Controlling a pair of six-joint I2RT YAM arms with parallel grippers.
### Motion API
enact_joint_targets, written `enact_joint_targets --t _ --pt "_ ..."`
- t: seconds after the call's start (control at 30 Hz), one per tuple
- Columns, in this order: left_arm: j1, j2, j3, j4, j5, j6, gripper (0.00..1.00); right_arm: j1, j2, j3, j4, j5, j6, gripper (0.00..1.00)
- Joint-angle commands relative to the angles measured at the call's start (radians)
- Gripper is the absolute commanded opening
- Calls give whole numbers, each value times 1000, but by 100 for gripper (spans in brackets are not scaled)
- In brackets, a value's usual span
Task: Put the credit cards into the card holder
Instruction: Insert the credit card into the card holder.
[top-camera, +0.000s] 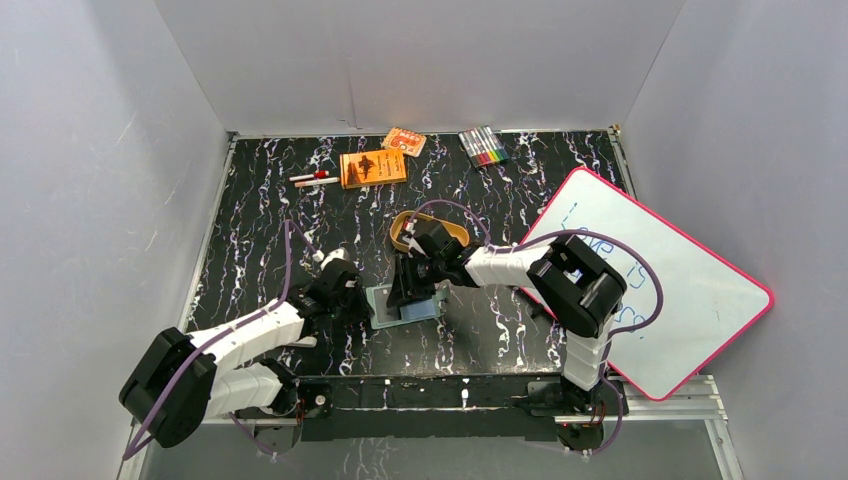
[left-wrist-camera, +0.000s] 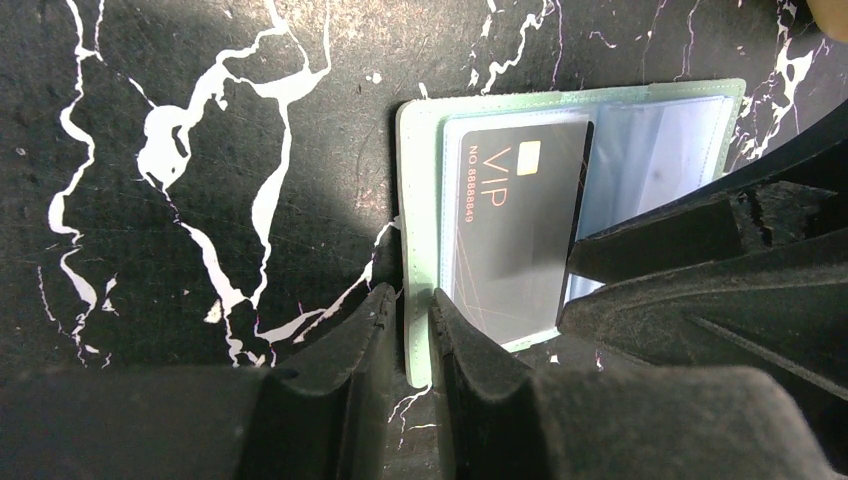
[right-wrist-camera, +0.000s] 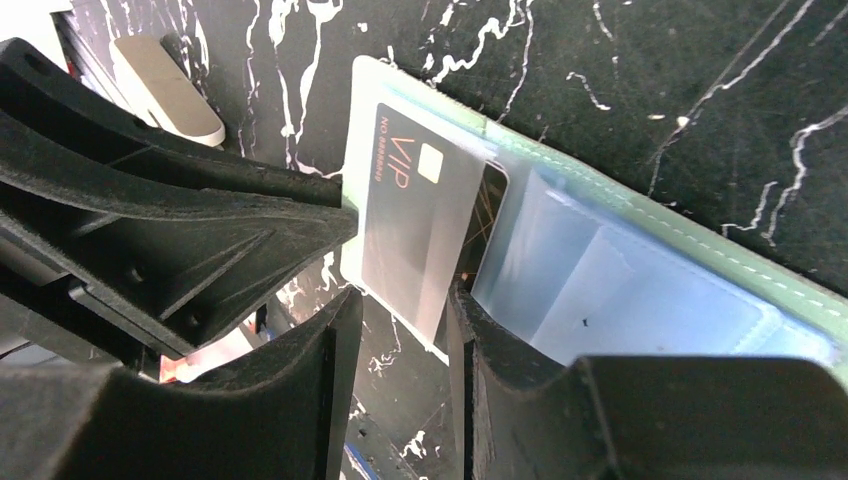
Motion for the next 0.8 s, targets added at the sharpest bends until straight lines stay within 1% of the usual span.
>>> enact_joint_targets --t 0.0,0.13,0.27,0.33,0.37,0.47,0.53,0.63,0.7,0.77 --pt "-2 -2 -12 10 7 3 17 6 6 27 64 -48 -2 44" --pt "-3 -8 -6 -2 3 4 17 4 -52 9 54 -14 -4 45" --pt "-2 -64 22 -74 -52 1 19 -11 -177 12 -31 134 -58 47" --pt "-3 -121 34 -107 -73 -9 23 -31 -241 29 -90 214 -91 47" --pt "-3 -149 42 -120 -83 -15 26 -44 -266 38 -112 254 -103 47" --pt "-1 -228 67 -172 -115 -27 43 -102 -319 45 -122 337 -101 47" --pt "-1 -270 81 -193 -133 -32 50 -140 -321 44 -99 380 -75 47" --pt "-1 -311 91 -209 -161 -39 56 -184 -266 79 -103 402 -24 47" --pt "-1 -327 93 -220 -181 -46 58 -198 -223 110 -110 440 11 47" --pt "-1 -336 93 -233 -193 -53 59 -207 -188 116 -79 455 37 48"
